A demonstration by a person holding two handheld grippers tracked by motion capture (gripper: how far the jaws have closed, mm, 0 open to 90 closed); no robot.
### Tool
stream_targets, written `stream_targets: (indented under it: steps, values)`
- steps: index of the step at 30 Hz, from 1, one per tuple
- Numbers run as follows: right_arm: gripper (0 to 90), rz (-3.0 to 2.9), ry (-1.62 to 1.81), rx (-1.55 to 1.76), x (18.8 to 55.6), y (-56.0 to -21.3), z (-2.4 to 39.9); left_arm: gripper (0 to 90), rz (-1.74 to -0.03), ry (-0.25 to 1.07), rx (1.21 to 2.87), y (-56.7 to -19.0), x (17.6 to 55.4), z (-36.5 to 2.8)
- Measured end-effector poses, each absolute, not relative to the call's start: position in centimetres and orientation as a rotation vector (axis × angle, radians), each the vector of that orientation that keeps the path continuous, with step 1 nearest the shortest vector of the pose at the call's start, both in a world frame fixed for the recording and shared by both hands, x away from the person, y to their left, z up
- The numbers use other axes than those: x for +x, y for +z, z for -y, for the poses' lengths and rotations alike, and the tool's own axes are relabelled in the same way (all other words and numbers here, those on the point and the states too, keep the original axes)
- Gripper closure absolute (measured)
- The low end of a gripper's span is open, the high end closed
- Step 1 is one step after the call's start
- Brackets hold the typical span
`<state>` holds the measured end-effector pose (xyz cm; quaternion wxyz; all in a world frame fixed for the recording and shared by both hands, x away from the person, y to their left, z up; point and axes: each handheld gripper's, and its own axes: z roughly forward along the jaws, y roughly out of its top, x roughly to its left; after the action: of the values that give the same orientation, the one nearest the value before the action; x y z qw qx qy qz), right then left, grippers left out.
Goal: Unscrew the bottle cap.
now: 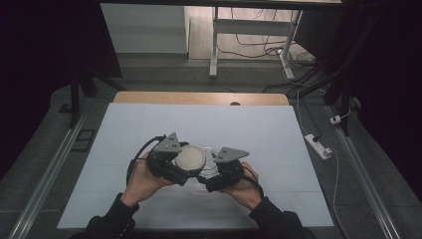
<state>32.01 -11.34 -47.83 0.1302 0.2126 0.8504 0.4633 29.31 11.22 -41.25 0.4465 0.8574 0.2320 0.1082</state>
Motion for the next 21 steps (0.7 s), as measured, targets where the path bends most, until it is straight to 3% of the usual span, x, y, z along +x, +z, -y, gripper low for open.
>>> stream_targets:
  steps: [21]
  values:
    - [6.5,-2.431,1.343,0.652,33.4,-47.2,12.7,7.8,-0.550,0.218,2.124,-42.7,27.8,-12.1]
